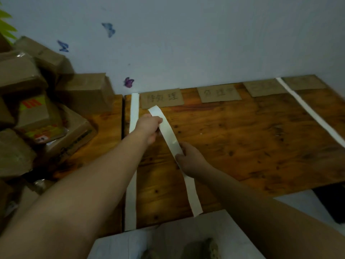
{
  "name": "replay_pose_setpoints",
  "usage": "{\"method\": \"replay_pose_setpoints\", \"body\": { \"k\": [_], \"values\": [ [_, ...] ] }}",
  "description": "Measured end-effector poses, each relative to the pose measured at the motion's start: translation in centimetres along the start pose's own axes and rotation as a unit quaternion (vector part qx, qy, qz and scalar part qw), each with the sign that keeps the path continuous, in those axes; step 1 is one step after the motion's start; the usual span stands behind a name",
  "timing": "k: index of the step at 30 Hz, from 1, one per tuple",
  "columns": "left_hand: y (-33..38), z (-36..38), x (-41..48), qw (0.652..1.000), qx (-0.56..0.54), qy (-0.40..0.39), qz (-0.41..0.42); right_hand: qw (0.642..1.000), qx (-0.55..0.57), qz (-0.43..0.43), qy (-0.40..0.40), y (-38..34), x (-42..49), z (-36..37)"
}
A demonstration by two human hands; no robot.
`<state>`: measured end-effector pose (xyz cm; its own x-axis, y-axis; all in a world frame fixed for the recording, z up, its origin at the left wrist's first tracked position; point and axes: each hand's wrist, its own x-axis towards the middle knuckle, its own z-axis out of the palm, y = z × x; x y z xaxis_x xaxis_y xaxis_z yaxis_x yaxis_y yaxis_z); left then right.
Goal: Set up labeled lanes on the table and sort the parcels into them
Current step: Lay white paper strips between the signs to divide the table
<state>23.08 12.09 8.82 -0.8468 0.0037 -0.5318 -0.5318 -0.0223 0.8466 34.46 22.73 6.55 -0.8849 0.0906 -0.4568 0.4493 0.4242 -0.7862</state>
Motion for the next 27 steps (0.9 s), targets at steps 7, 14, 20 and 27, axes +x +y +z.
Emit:
{"method": "replay_pose_setpoints", "body": {
  "k": [7, 14, 20, 27],
  "values": [
    [2.8, 14.0, -0.5, 0.998, 0.009, -0.032, 0.062, 0.999, -0.018, -0.009, 0.045, 6.1, -2.5, -12.1],
    [3.2, 30.3, -0.9, 0.992, 0.048, -0.076, 0.094, 0.995, -0.019, 0.035, 0.089, 14.9, -4.7, -26.0],
    [2.6, 39.8, 2.3, 0.978, 0.130, -0.110, 0.122, 0.991, -0.023, 0.086, 0.101, 18.8, -3.3, -32.9],
    [-0.6, 45.2, 12.0, 0.956, 0.251, -0.120, 0.096, 0.989, -0.008, 0.120, 0.083, 21.7, 2.8, -36.8]
  ]
}}
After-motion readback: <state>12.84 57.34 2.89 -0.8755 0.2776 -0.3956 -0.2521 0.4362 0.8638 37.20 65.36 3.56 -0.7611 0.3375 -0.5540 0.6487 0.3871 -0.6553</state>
